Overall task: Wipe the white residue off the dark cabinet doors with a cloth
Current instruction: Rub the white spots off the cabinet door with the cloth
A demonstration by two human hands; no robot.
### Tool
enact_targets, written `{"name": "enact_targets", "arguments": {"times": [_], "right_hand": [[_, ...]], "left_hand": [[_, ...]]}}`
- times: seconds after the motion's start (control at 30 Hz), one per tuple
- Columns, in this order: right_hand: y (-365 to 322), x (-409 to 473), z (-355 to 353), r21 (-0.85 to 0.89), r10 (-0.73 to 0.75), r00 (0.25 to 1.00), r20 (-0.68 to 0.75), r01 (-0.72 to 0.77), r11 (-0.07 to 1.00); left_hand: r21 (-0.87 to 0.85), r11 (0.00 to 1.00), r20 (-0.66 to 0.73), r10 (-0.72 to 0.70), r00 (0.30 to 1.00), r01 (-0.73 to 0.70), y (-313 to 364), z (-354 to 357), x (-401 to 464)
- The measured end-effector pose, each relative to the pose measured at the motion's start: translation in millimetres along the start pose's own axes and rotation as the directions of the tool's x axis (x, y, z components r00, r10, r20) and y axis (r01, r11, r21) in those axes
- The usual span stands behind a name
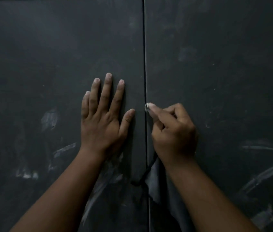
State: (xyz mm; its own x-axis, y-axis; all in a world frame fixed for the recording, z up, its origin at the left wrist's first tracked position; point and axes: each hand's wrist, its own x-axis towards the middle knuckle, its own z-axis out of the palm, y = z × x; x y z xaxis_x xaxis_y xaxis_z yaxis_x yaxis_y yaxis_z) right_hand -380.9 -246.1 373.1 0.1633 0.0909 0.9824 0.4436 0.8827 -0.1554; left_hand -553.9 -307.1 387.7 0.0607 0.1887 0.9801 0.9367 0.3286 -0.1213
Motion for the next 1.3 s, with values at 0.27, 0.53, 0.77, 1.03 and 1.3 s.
{"name": "enact_targets", "arguments": {"times": [0.27,0.53,0.77,1.03,1.3], "right_hand": [[-48,-21,30,0.038,-0.009,0.999,0.052,0.007,0.999],[-55,-13,38,-0.015,0.085,0.994,-0.064,-0.086,0.996],[-73,-38,47,0.020,0.079,0.997,-0.015,-0.079,0.997],[-90,-5,55,0.021,0.287,0.953,-0.093,-0.287,0.958],[-112,-55,61,0.013,0.158,0.987,0.037,-0.159,0.987]], "left_hand": [[-0.036,0.999,-0.056,0.034,0.998,-0.036,-15,2,-12],[-0.009,0.999,-0.048,0.043,0.998,-0.043,-62,-8,-20],[-0.021,0.999,-0.033,0.030,0.999,-0.031,-64,-12,-18],[-0.008,1.000,0.013,0.020,1.000,-0.019,-84,-22,-16],[-0.029,1.000,0.041,0.013,0.999,-0.012,-107,-26,-26]]}}
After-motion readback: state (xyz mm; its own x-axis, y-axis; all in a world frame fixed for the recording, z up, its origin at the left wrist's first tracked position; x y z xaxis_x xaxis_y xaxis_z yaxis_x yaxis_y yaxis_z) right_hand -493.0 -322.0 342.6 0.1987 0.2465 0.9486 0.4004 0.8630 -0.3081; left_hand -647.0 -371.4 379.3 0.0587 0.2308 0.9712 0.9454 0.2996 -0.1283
